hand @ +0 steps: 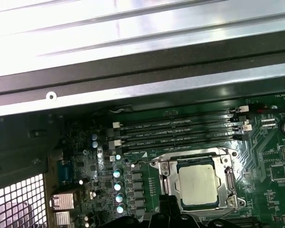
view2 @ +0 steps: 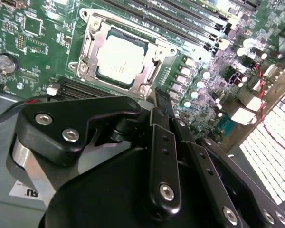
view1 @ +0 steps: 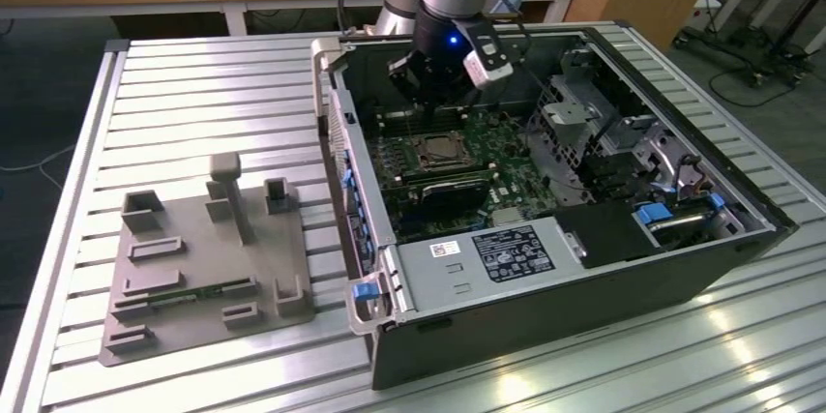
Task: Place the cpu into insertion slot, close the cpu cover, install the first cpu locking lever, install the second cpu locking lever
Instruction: 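Install the first cpu locking lever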
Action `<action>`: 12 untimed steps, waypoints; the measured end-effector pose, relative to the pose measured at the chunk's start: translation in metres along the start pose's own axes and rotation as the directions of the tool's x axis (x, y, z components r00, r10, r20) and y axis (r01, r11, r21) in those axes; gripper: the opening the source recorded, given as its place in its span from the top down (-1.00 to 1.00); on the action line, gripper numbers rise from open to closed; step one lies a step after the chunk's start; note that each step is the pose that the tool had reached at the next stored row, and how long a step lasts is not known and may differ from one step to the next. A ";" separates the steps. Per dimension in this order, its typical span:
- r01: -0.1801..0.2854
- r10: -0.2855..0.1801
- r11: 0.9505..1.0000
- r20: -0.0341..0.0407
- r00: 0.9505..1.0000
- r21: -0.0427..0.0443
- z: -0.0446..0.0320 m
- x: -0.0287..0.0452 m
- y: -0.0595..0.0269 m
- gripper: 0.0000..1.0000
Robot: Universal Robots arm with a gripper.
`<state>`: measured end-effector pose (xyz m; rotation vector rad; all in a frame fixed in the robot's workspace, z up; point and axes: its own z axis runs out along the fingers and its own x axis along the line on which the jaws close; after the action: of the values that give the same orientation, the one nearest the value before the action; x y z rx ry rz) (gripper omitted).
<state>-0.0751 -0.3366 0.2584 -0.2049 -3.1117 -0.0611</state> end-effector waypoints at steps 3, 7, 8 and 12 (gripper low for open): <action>0.006 -0.006 1.000 0.000 1.000 0.000 0.0001 0.0063 -0.0009 0.79; 0.012 -0.012 1.000 -0.001 1.000 0.001 0.0009 0.0181 -0.0024 0.79; 0.013 -0.013 1.000 -0.001 1.000 0.000 0.0013 0.0204 -0.0027 0.79; 0.023 -0.023 1.000 -0.001 1.000 0.001 0.0025 0.0269 -0.0036 0.79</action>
<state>-0.1023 -0.3365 0.2564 -0.1696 -3.1134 -0.0607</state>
